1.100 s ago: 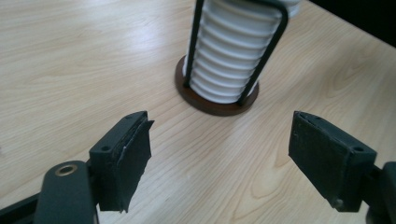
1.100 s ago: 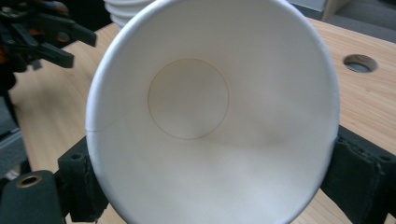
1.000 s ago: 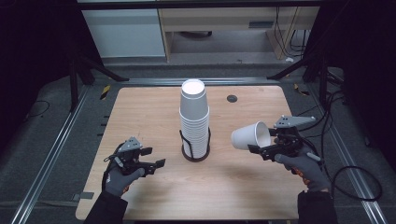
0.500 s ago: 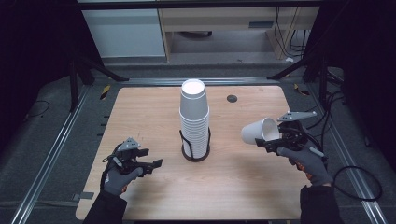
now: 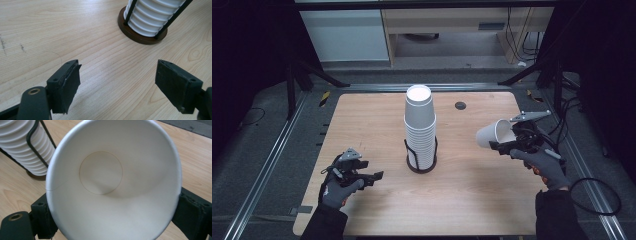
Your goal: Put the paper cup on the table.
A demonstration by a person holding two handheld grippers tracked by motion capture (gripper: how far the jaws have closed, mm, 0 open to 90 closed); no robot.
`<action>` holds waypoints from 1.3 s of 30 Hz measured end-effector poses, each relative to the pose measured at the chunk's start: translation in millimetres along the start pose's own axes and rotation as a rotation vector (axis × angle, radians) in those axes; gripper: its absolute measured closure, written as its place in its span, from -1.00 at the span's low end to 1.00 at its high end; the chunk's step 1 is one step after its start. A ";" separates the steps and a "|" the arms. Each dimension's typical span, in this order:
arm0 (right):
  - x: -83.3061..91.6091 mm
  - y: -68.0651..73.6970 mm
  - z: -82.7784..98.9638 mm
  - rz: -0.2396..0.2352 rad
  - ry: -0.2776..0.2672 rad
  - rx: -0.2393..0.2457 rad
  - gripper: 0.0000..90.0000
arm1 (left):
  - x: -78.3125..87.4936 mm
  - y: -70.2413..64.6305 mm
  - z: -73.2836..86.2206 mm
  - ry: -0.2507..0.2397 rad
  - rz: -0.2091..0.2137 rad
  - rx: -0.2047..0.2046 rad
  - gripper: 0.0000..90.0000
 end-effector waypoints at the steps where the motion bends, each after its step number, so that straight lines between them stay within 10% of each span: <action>1: -0.1 -0.8 -0.6 0.006 0.005 0.001 -0.78 | 0.0 0.3 0.1 0.000 -0.002 0.003 -0.57; 39: -35.7 -26.2 9.3 0.194 0.309 0.045 -0.78 | 3.4 5.8 3.6 0.015 -0.027 0.003 -0.57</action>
Point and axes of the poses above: each handheld gripper's, and its own axes: x roughly backward along the jaws, z roughly out of its underside, y roughly to its left, the point moved 2 cm from there along -x, roughly forward along the jaws, and after that the axes turned 11 degrees about -y, right-handed, at the moved point
